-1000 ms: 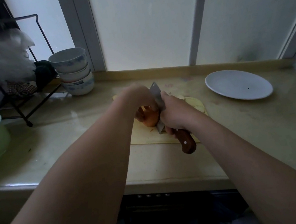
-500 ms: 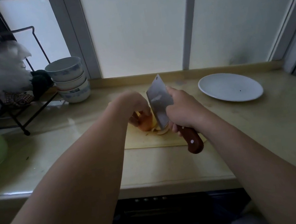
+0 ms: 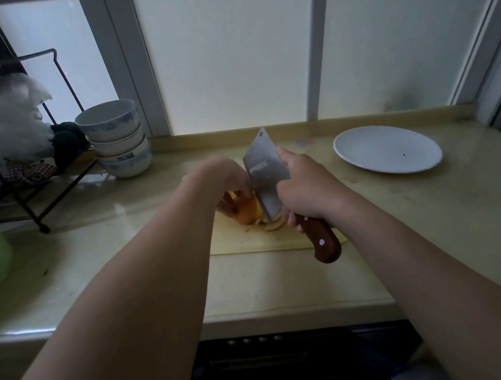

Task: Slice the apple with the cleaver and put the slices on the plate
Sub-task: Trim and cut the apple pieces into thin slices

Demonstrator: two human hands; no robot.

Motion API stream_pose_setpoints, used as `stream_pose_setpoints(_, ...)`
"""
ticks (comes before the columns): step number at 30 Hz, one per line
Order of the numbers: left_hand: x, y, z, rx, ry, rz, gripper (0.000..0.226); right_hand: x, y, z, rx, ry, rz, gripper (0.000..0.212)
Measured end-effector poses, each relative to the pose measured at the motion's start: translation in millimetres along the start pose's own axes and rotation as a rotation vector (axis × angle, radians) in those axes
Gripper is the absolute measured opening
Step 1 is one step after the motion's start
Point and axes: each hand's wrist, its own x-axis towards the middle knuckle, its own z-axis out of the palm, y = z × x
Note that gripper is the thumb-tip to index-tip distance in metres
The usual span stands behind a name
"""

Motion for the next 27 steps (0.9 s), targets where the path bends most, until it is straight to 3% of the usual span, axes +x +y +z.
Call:
stream_pose_setpoints(15, 3, -1, 1, 0.020, 0.002, 0.009, 0.036, -19, -6, -1, -0.045, -0.049, 0.057, 0.099)
stream_pose_setpoints(27, 7, -4, 2, 0.029, 0.011, 0.030, 0.033, -35, -22, 0, -0.200, -0.100, 0.029, 0.088)
